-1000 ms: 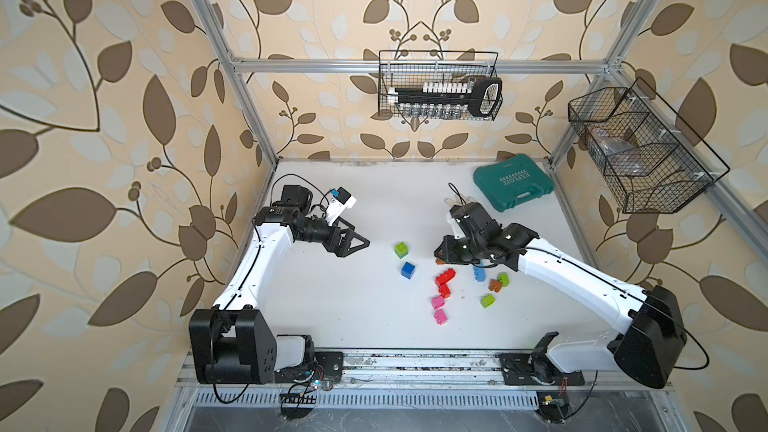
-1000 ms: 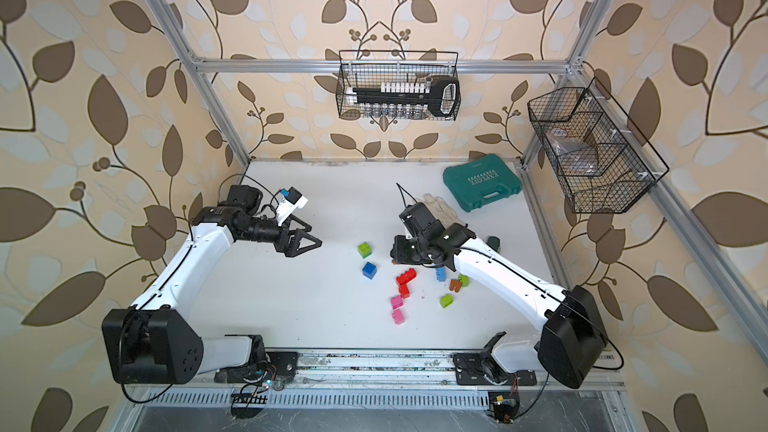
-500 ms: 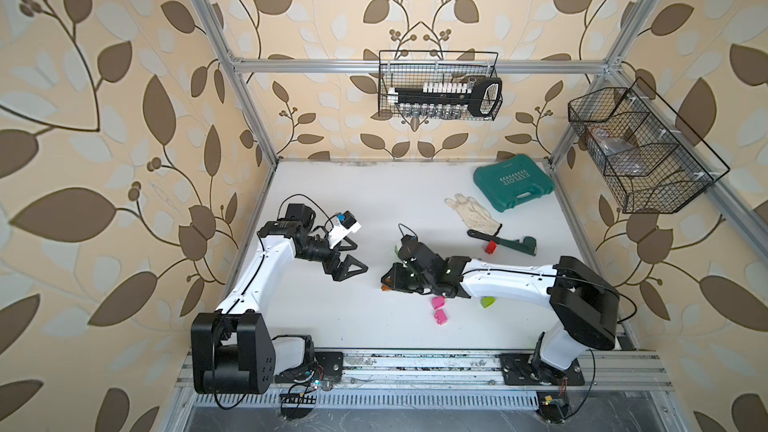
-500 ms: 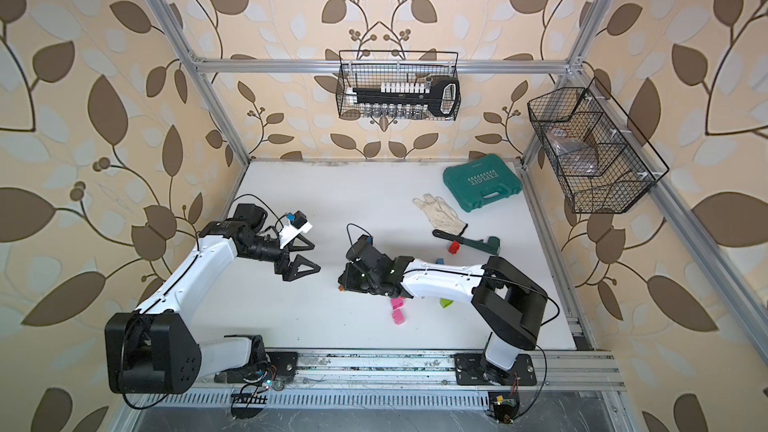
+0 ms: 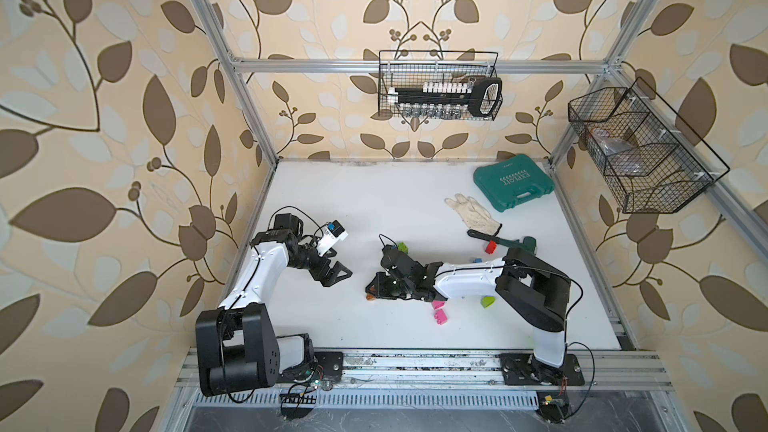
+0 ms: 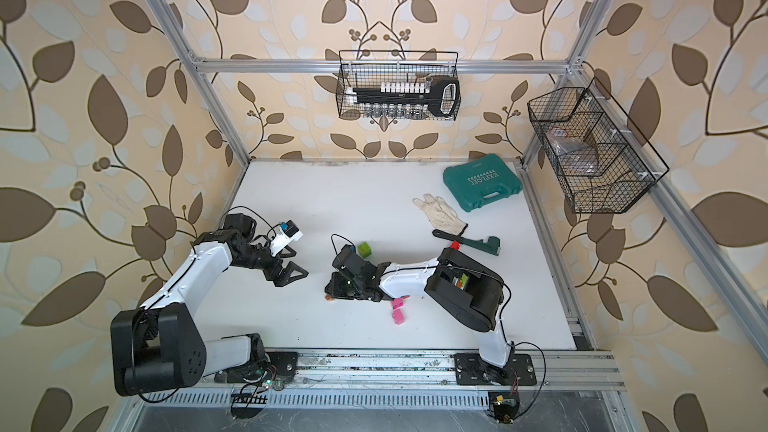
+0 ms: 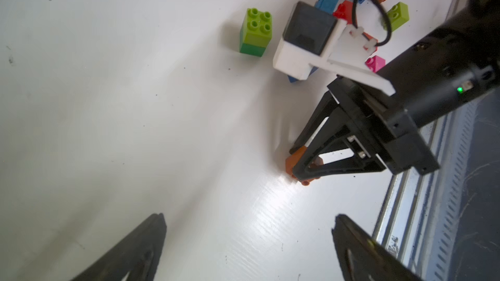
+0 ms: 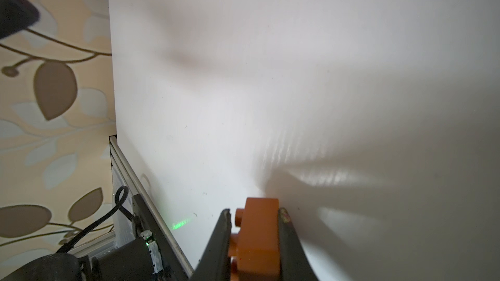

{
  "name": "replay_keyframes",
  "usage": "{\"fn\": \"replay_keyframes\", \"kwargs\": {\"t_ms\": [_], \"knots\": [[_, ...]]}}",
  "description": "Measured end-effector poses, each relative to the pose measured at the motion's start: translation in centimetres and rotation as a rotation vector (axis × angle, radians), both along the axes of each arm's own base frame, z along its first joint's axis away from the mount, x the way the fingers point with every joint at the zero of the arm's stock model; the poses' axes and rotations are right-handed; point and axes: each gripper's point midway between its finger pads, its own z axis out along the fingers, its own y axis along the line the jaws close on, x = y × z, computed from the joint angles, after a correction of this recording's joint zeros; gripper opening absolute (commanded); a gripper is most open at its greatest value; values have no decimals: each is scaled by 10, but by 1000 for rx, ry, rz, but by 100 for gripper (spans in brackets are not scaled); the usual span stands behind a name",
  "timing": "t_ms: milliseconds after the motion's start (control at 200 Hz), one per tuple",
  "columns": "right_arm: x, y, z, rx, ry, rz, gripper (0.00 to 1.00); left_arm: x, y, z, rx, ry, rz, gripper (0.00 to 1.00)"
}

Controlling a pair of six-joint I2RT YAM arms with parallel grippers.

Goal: Assemble the letter h with lego
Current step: Place the lego brick at the center of the board.

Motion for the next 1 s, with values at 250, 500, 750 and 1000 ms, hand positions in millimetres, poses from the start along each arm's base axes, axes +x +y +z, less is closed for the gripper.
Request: {"fn": "replay_keyframes", "kwargs": {"t_ms": [250,500,750,1000], "knots": [[2,-12,-8,24,6,-31,35,-8,4,-17,61,-25,-55,98],[0,-23,-5,12,-3,-46,37,-9,2,-18,91,-87,-137,98],[-2,-32,-6,-27,6,-44,36,-35,-16,-32,71,-120,-296,99],[-4,-33,0,-17,13,-25,56,-45,-40,-28,40,-196,-450,99]]}}
